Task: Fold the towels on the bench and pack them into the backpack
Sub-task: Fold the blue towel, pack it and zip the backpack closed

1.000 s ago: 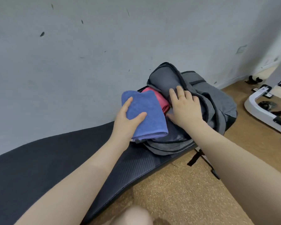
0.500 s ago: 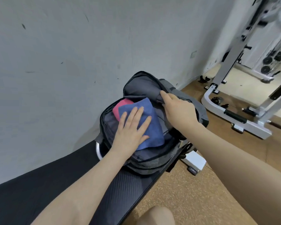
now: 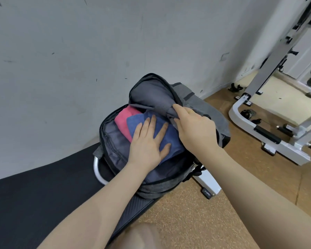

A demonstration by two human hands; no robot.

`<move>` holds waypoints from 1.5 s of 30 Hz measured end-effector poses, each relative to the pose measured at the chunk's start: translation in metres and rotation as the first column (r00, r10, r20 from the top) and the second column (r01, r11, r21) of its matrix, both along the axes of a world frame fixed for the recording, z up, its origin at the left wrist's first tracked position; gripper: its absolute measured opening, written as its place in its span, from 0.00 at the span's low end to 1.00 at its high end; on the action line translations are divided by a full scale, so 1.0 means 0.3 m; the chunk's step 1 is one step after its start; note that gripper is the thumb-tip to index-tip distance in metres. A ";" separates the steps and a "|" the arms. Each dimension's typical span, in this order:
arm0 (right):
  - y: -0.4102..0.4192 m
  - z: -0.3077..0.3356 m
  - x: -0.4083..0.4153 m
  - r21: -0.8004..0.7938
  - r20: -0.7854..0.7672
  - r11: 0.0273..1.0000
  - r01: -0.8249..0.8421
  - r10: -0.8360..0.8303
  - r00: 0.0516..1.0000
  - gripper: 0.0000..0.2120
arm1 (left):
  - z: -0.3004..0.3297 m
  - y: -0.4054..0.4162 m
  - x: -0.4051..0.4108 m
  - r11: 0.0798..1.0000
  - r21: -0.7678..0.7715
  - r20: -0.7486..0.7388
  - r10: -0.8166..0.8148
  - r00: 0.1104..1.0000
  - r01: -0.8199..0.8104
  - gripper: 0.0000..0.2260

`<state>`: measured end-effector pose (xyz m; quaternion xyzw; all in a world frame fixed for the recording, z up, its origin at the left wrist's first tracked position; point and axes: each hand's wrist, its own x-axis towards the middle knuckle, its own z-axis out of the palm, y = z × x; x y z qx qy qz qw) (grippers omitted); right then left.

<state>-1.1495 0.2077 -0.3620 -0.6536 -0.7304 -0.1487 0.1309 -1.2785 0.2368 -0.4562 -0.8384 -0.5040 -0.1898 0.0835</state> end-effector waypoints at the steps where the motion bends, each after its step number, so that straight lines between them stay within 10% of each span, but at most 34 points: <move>1: -0.003 -0.002 0.000 0.016 -0.018 1.000 -0.020 0.020 1.000 0.19 | -0.001 -0.001 0.009 1.000 -0.022 0.000 0.011 1.000 -0.011 0.26; 7: 0.004 -0.003 -0.001 0.100 -0.044 0.994 -0.040 0.044 0.998 0.14 | 0.081 0.002 0.112 0.987 -0.133 0.004 0.095 0.995 -0.094 0.27; 14: -0.058 -0.144 -0.054 -0.014 -0.048 0.993 -0.113 0.112 0.993 0.26 | 0.027 -0.107 -0.134 0.998 0.041 0.337 -0.065 0.939 0.055 0.26; 19: -0.102 -0.190 -0.079 -0.130 -0.030 0.985 -0.111 0.108 0.994 0.33 | 0.146 -0.023 -0.137 0.975 -0.014 0.153 -0.216 0.964 0.221 0.31; 24: -0.168 -0.091 -0.095 0.167 0.065 0.964 -0.208 0.200 0.978 0.12 | 0.068 0.011 -0.170 0.936 -0.104 0.169 -0.316 0.934 0.335 0.35; 27: -0.138 -0.009 -0.069 0.272 -0.131 0.954 -0.126 0.167 0.977 0.11 | 0.022 0.006 -0.195 0.937 -0.101 0.186 -0.312 0.932 0.334 0.35; 35: 0.040 -0.042 0.079 -0.435 -0.522 0.900 -0.031 -0.224 0.823 0.31 | 0.029 0.008 -0.226 0.929 -0.165 0.157 -0.308 0.938 0.332 0.31; 41: -0.028 0.024 0.023 -0.191 -0.562 0.956 -0.221 0.078 0.824 0.19 | 0.184 -0.023 -0.247 0.932 0.062 0.484 -0.341 0.806 0.358 0.24; 45: -0.108 0.028 -0.100 -0.189 -0.406 0.891 -0.413 0.312 0.859 0.25 | 0.285 -0.041 -0.265 0.862 0.182 0.397 -0.505 0.766 0.474 0.21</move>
